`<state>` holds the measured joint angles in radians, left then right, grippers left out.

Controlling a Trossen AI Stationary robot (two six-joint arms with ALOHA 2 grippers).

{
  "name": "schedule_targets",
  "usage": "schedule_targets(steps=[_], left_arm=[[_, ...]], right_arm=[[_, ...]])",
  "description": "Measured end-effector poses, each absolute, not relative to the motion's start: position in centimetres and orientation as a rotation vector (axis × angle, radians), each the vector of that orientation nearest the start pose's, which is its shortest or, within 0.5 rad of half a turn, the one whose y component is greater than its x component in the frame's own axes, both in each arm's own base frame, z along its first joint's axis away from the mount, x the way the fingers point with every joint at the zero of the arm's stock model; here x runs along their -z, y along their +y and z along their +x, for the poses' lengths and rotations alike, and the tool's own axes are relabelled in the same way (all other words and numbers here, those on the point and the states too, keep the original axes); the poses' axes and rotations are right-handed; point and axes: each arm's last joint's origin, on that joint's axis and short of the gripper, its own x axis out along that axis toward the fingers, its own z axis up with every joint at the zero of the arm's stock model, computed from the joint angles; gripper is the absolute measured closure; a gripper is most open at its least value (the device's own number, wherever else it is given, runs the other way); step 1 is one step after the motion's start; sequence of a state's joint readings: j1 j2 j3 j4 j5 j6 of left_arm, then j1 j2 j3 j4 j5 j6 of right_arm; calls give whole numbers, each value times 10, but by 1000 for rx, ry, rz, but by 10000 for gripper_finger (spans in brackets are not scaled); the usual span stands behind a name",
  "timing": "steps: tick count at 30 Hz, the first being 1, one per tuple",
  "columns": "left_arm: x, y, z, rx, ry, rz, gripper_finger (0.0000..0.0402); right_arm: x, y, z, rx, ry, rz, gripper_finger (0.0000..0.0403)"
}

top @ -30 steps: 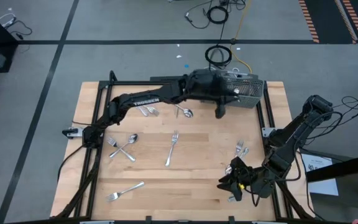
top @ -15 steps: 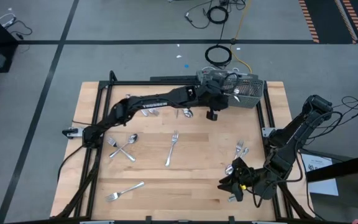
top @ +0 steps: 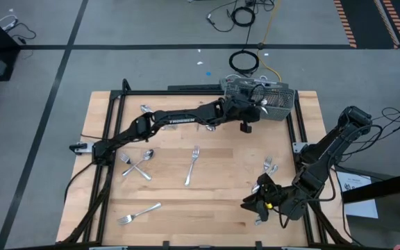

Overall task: Sort silverware
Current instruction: Put the silver spoon into the silverware basket

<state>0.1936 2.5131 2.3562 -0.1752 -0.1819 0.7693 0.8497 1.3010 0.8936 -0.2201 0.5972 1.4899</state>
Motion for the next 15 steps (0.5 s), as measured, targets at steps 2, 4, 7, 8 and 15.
schedule_targets(steps=[2, 4, 7, 8, 15], left_arm=[[-251, 117, 564, -217, 448, 795, 271], [-251, 118, 564, -202, 450, 829, 271], [-250, 121, 563, -173, 452, 850, 271], [-250, 121, 563, -172, 452, 851, 271], [-259, 111, 552, -129, 532, 668, 271]], right_arm=[[-262, 194, 192, 148, 533, 1052, 241], [-263, 195, 193, 141, 527, 1064, 241], [-264, 195, 193, 140, 524, 1069, 241], [-264, 194, 194, 141, 523, 1071, 241], [-254, 175, 188, 351, 523, 1017, 259]])
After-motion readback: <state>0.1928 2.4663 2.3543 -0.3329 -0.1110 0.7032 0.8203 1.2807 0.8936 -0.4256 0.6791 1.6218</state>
